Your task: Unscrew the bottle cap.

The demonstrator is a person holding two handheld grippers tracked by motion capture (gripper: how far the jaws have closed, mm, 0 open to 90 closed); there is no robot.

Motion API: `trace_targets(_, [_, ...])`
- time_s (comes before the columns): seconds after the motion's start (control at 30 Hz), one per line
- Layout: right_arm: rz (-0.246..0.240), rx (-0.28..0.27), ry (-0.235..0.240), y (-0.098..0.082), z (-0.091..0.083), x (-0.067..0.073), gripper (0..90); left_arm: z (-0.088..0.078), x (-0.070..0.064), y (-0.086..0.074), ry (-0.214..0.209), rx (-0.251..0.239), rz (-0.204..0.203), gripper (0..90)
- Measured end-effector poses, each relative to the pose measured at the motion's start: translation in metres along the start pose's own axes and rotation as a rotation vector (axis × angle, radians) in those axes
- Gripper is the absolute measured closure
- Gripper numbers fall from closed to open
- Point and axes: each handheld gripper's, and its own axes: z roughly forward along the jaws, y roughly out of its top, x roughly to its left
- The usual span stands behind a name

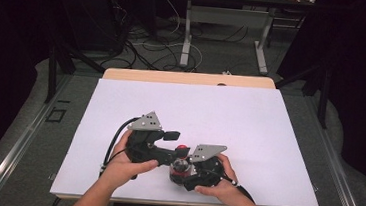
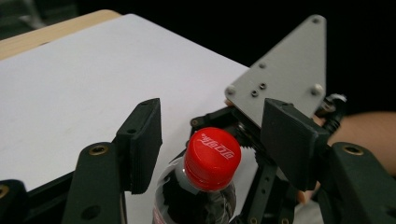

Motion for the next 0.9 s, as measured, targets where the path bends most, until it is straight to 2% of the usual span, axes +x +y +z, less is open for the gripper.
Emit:
trace_targets(0.03, [0.002,0.009,0.015,0.0,0.0,0.0,28.6,0.0,0.001,-0.001,-0.013,-0.001,0.003,40.0])
trace_targets(0.17, [-0.017,-0.003,0.034,0.0,0.001,0.002,28.6,0.002,0.01,-0.004,-0.075,0.03,0.058,42.7])
trace_targets(0.23, [-0.032,0.001,0.047,0.001,0.001,0.002,28.6,0.003,0.013,-0.006,-0.104,0.045,0.074,46.0])
trace_targets(0.33, [-0.027,0.011,0.061,0.001,0.002,0.005,28.6,0.005,0.016,-0.007,-0.155,0.051,0.083,53.1])
trace_targets(0.37, [-0.048,0.011,0.064,0.001,0.002,0.004,28.6,0.006,0.015,-0.007,-0.162,0.049,0.086,55.6])
trace_targets(0.43, [-0.043,0.003,0.054,0.0,0.003,0.005,28.6,0.007,0.015,-0.007,-0.17,0.052,0.095,59.0])
trace_targets(0.5, [-0.043,0.002,0.054,0.0,0.003,0.005,28.6,0.008,0.013,-0.007,-0.159,0.047,0.1,60.6])
trace_targets(0.6, [-0.036,0.016,0.056,0.0,0.002,0.004,28.6,0.008,0.007,-0.007,-0.11,0.044,0.083,61.1])
trace_targets(0.63, [-0.027,0.015,0.05,0.001,0.002,0.004,28.6,0.009,0.004,-0.007,-0.079,0.04,0.083,61.2])
trace_targets(0.77, [-0.012,0.004,0.014,0.0,0.002,0.003,28.6,0.012,-0.012,-0.007,0.068,0.019,0.038,61.4])
trace_targets(0.9, [0.01,0.003,-0.017,0.0,0.001,0.002,28.7,0.017,-0.024,-0.006,0.211,-0.001,-0.056,61.5])
